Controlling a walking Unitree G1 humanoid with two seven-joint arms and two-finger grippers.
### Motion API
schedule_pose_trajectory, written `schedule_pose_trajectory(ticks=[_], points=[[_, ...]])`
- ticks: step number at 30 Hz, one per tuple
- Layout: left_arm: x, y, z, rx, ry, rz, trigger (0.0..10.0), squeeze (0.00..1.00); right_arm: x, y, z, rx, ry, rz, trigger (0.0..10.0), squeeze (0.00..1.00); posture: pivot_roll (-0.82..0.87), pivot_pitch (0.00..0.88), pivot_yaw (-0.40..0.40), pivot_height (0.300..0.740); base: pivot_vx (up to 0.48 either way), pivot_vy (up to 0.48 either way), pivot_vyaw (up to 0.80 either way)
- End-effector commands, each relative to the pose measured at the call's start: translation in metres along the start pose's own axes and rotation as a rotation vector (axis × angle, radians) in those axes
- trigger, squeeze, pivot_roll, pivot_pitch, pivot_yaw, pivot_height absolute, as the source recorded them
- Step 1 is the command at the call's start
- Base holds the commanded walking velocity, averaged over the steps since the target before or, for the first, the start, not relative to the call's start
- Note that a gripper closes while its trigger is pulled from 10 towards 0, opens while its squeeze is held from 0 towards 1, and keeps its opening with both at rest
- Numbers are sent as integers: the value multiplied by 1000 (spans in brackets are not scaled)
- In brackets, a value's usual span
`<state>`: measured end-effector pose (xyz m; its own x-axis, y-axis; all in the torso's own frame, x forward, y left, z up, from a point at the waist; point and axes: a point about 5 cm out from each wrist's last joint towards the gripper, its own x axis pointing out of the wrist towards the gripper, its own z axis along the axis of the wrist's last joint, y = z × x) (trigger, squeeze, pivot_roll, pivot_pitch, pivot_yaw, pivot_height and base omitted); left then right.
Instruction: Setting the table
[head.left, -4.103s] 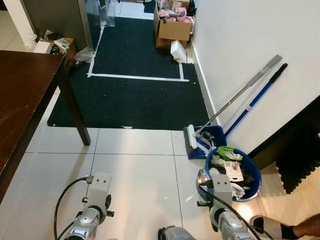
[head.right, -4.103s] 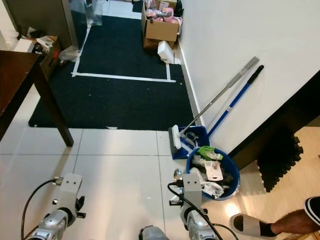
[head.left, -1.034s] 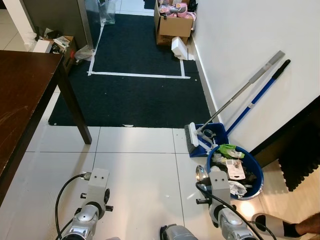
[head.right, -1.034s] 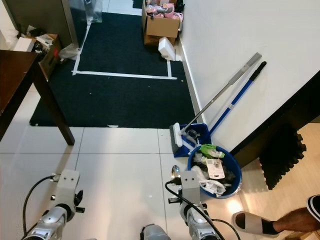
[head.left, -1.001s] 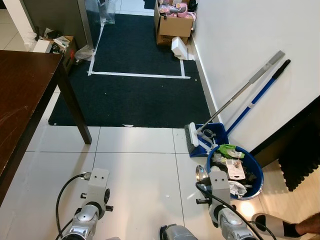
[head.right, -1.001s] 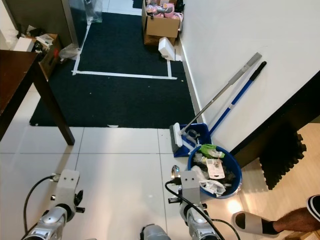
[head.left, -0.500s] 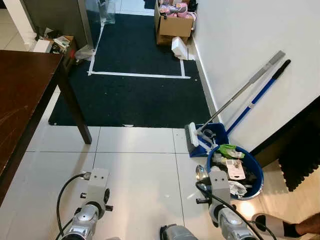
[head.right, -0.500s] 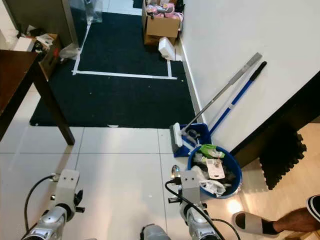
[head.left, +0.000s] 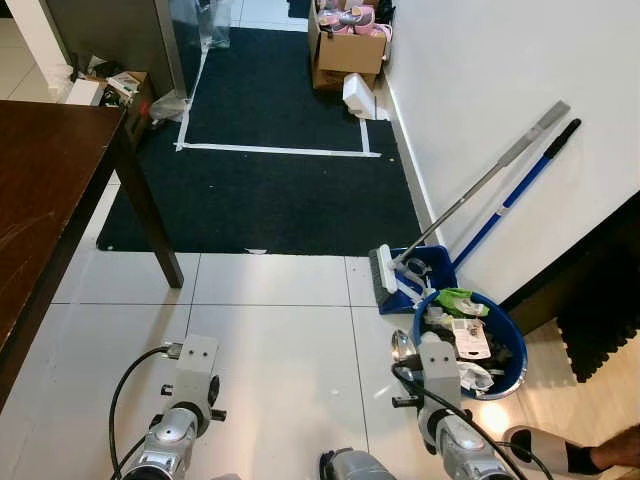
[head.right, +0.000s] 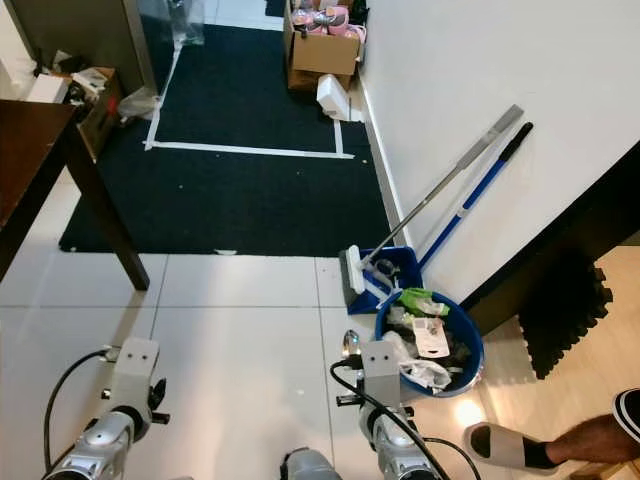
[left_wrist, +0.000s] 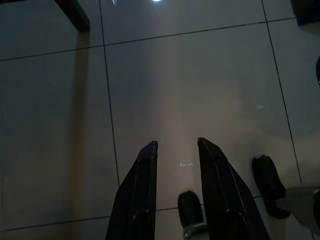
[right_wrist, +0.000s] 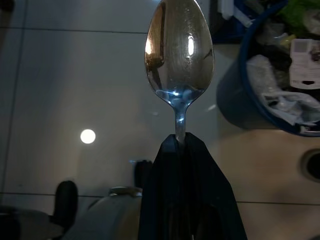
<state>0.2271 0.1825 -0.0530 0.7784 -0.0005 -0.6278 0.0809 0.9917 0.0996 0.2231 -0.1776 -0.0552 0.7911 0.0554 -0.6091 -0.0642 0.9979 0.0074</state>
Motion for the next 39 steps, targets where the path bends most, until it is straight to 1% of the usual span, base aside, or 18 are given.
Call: schedule_pose_trajectory(ticks=[1, 2, 3, 7, 11, 14, 15, 17, 18, 19, 22, 23, 25, 26, 27, 28, 32, 39], points=[[-2, -1, -8, -5, 29, 0, 10000, 0, -2, -2, -3, 0, 0, -14, 0, 0, 35, 78, -28, 740, 0, 0, 0], [-2, -1, -8, -5, 29, 0, 10000, 0, -2, -2, -3, 0, 0, -14, 0, 0, 35, 78, -28, 740, 0, 0, 0], [-2, -1, -8, -5, 29, 0, 10000, 0, -2, -3, -3, -8, 2, -22, 10000, 0, 34, 76, -28, 740, 0, 0, 0], [-2, -1, -8, -4, 29, -2, 10000, 0, -1, -1, -1, 33, -11, 4, 0, 0, 33, 75, -29, 740, 0, 0, 0], [-2, -2, -8, -3, 29, -4, 10000, 0, -1, -4, -2, -7, -1, -28, 10000, 0, 31, 68, -29, 740, 0, 0, 0], [-2, -2, -8, -2, 30, -5, 10000, 0, -2, -3, -2, 23, -4, -1, 10000, 0, 30, 65, -29, 740, 0, 0, 0], [-2, -2, -8, -2, 30, -5, 10000, 0, -2, -3, -2, 30, -7, 7, 431, 0, 30, 65, -29, 740, 0, 0, 0], [-2, -2, -8, -2, 30, -6, 10000, 0, -2, -3, -2, 26, -8, 6, 0, 0, 30, 65, -29, 740, 0, 0, 0], [-2, -2, -8, -1, 30, -6, 10000, 0, -2, -4, -2, 13, -7, -2, 0, 0, 30, 65, -29, 740, 0, 0, 0], [-2, -2, -8, 0, 30, -7, 10000, 0, -2, -5, -2, -3, -2, -18, 10000, 0, 30, 63, -31, 740, 0, 0, 0], [-2, -3, -8, 0, 29, -8, 10000, 0, -2, -5, -2, 13, -7, -11, 10000, 0, 31, 66, -33, 740, 0, 0, 0], [-2, -3, -8, 0, 29, -7, 10000, 0, -2, -4, -2, 13, -9, -6, 0, 0, 31, 64, -35, 740, 0, 0, 0], [-2, -3, -8, -1, 29, -6, 10000, 0, -2, -5, -2, 0, -2, -17, 627, 0, 31, 66, -37, 740, 0, 0, 0], [-2, -3, -8, -6, 29, -3, 10000, 0, -2, -4, -2, -1, -1, -12, 10000, 0, 32, 69, -39, 740, 0, 0, 0], [-2, -3, -8, -8, 29, 0, 10000, 0, -2, -4, -2, 0, -1, -8, 10000, 0, 32, 69, -39, 740, 0, 0, 0], [-2, -3, -8, -8, 32, 1, 10000, 0, -1, -2, 0, 11, -10, 5, 0, 0, 41, 66, -31, 740, 0, 0, 0], [-2, -2, -8, -3, 32, -1, 10000, 0, 0, -2, 1, -2, -5, -17, 10000, 0, 50, 71, -29, 740, 0, 0, 0], [-3, 0, -9, 5, 32, 2, 10000, 0, -1, 2, -4, -14, 12, -11, 10000, 0, 53, 72, -31, 740, 0, 0, 0]])
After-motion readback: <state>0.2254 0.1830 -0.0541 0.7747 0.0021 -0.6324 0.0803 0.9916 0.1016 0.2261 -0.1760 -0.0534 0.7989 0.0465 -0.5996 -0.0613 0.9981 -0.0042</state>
